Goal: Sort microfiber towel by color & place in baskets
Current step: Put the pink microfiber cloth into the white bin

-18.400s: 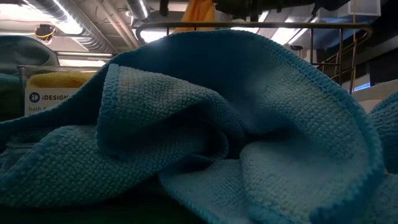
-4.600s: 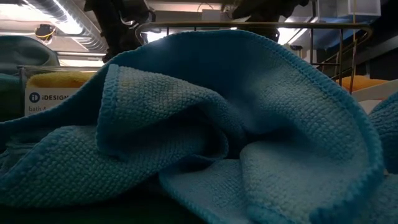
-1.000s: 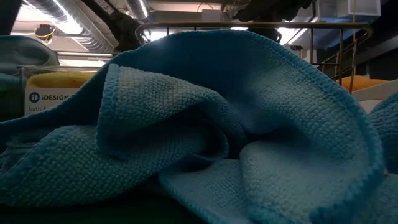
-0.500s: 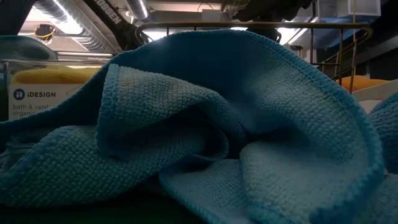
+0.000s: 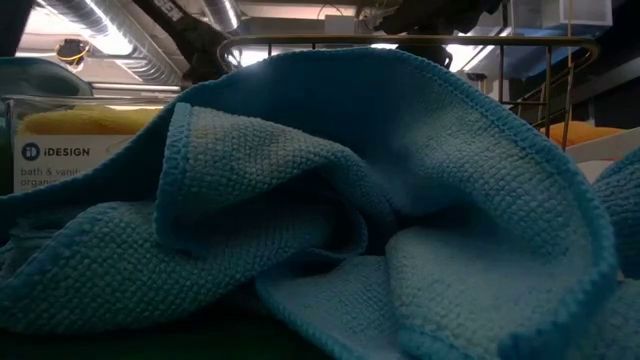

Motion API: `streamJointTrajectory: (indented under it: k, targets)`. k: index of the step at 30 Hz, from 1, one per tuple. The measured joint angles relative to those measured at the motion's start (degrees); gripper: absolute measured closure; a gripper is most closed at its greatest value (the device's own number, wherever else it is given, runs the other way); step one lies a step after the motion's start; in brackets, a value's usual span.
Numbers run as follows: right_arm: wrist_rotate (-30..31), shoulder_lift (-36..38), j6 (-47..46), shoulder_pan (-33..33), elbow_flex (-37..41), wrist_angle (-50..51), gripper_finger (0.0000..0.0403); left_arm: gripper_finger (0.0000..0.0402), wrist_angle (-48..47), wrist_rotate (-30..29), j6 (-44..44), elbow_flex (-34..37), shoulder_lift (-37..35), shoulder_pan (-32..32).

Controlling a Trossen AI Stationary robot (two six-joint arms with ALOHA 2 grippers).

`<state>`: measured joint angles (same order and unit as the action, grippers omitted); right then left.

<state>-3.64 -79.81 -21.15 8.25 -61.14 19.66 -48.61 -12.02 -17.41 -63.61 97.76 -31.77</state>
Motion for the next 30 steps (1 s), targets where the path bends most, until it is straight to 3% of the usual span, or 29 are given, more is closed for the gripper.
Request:
streamJointTrajectory:
  k: [5, 14, 19, 24, 30]
  targets:
    - [0.0, 0.0, 0.0, 0.0, 0.0, 0.0, 0.0178, 0.0392, -1.07, 0.19, -0.07, 0.01, -6.05, 0.02]
    - [0.16, 0.0, 0.09, 0.0, 0.0, -0.73, 0.0178, 0.0386, -1.87, 2.83, -0.52, 0.01, -20.55, 0.07]
    - [3.58, 0.0, 0.4, -0.5, 0.0, -10.66, 0.0178, 0.0385, -0.42, 3.43, -0.55, 0.0, -29.53, 0.07]
    - [3.67, 0.0, 0.6, -1.31, 0.0, -21.85, 0.0178, 0.0385, 4.51, 7.26, -2.62, 0.0, -37.3, 0.39]
    - [2.69, 0.0, 4.37, -2.41, 0.0, -28.19, 0.0178, 0.0385, 13.22, 12.24, -3.6, 0.0, -43.08, 3.4]
